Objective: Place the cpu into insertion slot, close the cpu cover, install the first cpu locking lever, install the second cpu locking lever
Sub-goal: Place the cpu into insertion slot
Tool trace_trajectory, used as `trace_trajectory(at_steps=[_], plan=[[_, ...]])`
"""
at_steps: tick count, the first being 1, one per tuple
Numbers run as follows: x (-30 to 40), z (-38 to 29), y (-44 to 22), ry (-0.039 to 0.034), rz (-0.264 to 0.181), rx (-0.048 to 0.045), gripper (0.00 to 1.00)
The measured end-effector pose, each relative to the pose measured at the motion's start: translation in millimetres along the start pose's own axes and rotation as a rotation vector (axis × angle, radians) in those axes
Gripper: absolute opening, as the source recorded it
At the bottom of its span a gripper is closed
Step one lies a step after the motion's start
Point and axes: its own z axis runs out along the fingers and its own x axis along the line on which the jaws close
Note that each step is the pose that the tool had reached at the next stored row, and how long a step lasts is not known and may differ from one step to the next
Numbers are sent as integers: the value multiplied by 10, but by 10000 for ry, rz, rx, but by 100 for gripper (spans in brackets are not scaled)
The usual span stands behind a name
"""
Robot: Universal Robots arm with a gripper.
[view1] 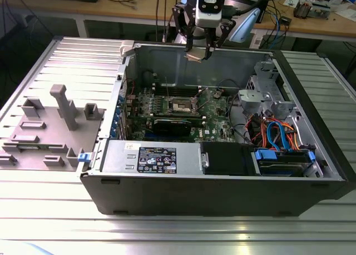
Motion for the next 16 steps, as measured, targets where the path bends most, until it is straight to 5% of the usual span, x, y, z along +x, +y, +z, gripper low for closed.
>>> trace_trajectory(at_steps=[16], plan=[[0,1,0,-44,488,-9,54]])
